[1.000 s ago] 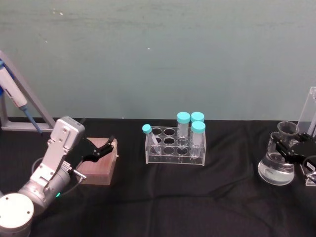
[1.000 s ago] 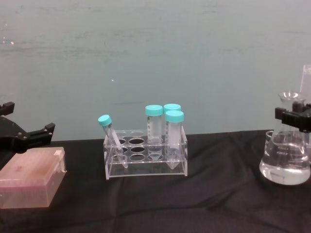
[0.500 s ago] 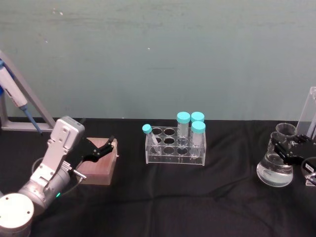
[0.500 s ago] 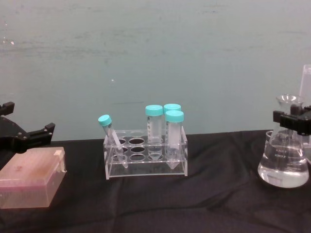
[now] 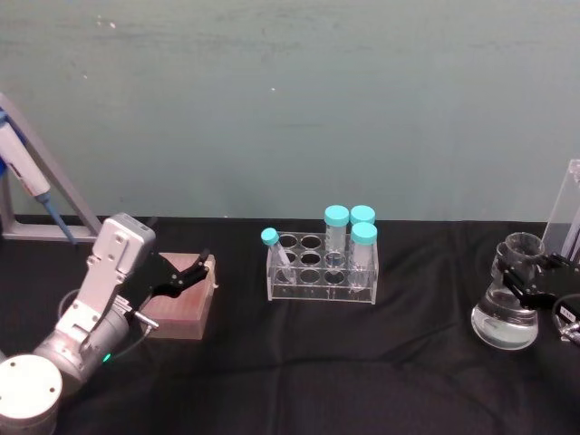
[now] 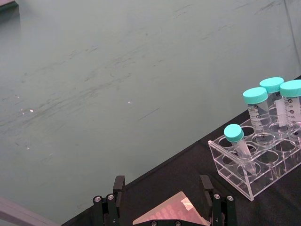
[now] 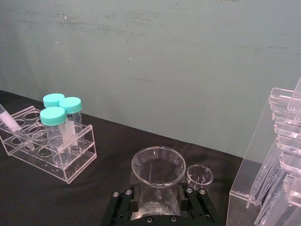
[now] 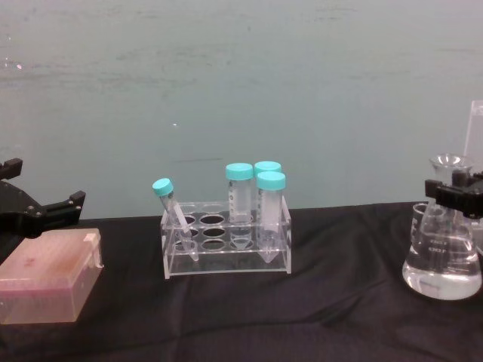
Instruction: Place the experimental apparatus aside using one hand.
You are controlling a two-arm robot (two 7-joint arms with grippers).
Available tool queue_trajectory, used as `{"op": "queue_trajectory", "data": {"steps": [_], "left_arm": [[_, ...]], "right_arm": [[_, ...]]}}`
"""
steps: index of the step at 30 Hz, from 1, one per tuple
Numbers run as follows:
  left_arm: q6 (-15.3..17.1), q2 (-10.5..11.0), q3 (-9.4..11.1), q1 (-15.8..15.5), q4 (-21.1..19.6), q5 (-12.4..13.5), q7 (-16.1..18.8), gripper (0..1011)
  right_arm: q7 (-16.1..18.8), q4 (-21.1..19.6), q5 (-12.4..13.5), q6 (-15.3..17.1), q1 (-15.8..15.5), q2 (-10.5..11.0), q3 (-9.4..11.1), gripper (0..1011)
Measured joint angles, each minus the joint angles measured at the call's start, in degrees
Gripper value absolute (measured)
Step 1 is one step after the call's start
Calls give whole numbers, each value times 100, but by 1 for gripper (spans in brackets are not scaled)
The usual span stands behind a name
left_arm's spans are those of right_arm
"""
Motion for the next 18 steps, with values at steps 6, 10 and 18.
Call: {"op": "queue_trajectory", "data": {"steps": [6, 10, 18], "left_arm": [[0, 0, 0, 0, 0, 0, 0, 1000], [0, 0, 0, 0, 0, 0, 0, 1000], [0, 0, 0, 0, 0, 0, 0, 1000]], "right_arm": [[0, 25, -2, 0, 0, 0, -3, 453], [0, 36, -2, 0, 0, -7, -2, 453], [0, 37, -2, 0, 0, -5, -3, 453]]}}
